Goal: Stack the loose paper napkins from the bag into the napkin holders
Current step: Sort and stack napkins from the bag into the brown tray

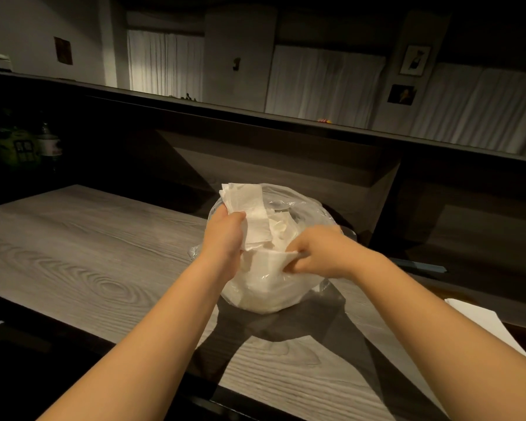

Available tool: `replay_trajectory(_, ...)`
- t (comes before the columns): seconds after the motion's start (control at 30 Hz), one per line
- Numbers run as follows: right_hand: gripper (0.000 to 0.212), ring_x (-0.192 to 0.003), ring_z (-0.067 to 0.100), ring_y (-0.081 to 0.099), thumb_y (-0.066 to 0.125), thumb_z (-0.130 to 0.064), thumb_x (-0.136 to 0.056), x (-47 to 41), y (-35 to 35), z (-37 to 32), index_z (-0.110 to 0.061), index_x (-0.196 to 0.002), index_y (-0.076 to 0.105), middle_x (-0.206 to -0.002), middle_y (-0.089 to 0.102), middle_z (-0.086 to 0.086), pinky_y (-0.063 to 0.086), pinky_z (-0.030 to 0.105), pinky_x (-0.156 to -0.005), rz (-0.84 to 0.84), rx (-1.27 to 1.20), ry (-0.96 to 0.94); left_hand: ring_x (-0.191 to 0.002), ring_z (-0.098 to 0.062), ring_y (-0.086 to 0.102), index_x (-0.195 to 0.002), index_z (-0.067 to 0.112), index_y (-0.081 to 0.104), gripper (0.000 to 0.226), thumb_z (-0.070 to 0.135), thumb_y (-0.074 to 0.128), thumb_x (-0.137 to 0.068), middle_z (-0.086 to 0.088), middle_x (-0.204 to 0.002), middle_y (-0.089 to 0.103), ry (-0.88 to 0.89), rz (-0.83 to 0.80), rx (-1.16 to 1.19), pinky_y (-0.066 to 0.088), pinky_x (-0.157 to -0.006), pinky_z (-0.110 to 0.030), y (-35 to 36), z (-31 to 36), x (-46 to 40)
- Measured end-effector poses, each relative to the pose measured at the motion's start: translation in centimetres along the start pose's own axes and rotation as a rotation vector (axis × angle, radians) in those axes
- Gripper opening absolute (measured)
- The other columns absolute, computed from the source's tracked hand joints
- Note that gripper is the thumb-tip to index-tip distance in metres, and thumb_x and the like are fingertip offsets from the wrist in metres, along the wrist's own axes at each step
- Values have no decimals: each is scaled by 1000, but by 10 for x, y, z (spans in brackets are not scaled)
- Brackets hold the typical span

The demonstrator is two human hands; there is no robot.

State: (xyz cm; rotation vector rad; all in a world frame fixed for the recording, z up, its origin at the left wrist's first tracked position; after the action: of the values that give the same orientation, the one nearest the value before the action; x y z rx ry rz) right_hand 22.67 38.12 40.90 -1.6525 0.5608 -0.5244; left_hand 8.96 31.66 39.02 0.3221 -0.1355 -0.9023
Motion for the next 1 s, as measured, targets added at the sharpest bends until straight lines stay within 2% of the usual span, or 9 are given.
replay_trajectory(0.1, 20, -105, 17, 53, 69, -44, -87, 7, -19, 11, -35, -104, 73, -100, 71, -9, 27, 39, -101, 86, -90, 47, -87, -20, 64, -101, 25, 58, 30, 1, 42, -94, -2, -101, 65, 18, 83, 68, 53, -77, -37, -9, 3, -1)
replay_trajectory(0.23, 36, -104, 13, 53, 64, -50, -87, 8, -7, -8, -35, -120, 61, -108, 66, -12, 25, 43, -101, 60, 156, -30, -83, -23, 65, -100, 21, 58, 29, -2, 40, -93, -5, -95, 64, 33, 108, 139, 54, -76, -39, -8, 4, 0)
replay_trajectory(0.33, 33, -104, 12, 54, 63, -48, -88, 1, 1, -24, -37, -119, 59, -107, 65, -13, 27, 43, -97, 85, 108, -79, -81, -21, 66, -99, 23, 58, 30, 0, 40, -94, -4, -95, 65, 32, 109, 126, 55, -71, -35, -6, 3, 3)
replay_trajectory(0.47, 9, -86, 12, 51, 61, -47, -89, -5, 2, -40, -38, -87, 60, -77, 56, -12, 27, 43, -88, 31, 169, -94, -79, -22, 65, -95, 24, 58, 32, -2, 40, -92, -5, -94, 65, 40, 118, 123, 54, -69, -35, -10, 6, 4)
replay_trajectory(0.57, 26, -77, 14, 47, 61, -37, -91, -11, 1, -49, -28, -69, 51, -68, 49, -9, 25, 49, -94, 17, 298, -107, -76, -22, 64, -92, 23, 57, 33, -4, 38, -92, -5, -89, 63, 47, 137, 143, 52, -64, -33, -14, 9, 3)
replay_trajectory(0.67, 31, -67, 15, 45, 63, -26, -90, -13, -11, -50, -21, -64, 46, -65, 49, -5, 31, 38, -82, 102, 290, -116, -81, -25, 65, -94, 22, 60, 34, -4, 38, -91, -6, -92, 64, 69, 149, 179, 53, -69, -37, -16, 10, 0)
replay_trajectory(0.77, 23, -71, 10, 49, 67, -21, -89, -4, -36, -28, -23, -71, 52, -73, 51, -10, 36, 26, -62, 203, -32, -74, -86, -25, 61, -93, 26, 59, 32, 0, 41, -92, -2, -91, 63, 108, 201, 199, 52, -79, -43, -22, 10, -1)
replay_trajectory(0.93, 18, -92, 19, 69, 67, -10, -89, 28, -70, 27, -20, -104, 67, -97, 71, -2, 57, 37, -81, 581, -917, 12, -88, -21, 61, -93, 30, 58, 32, 3, 43, -95, 3, -90, 62, 144, 279, 291, 53, -86, -42, -24, 15, 3)
replay_trajectory(1.0, 18, -88, 16, 72, 62, -8, -92, 41, -67, 44, -18, -107, 66, -94, 74, -4, 60, 37, -75, 666, -1347, 29, -84, -18, 59, -93, 29, 58, 32, 2, 42, -95, 4, -89, 61, 147, 257, 333, 52, -83, -39, -12, 17, 8)
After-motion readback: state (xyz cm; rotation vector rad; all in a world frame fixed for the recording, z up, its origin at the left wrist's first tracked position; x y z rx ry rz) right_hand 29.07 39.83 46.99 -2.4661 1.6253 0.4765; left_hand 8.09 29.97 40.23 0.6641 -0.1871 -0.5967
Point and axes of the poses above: each hand's wrist, its own x-axis away from the middle knuckle, its own y-axis out of the palm, z = x × y, the point moved 7 cm from there along -x, towards the middle knuckle
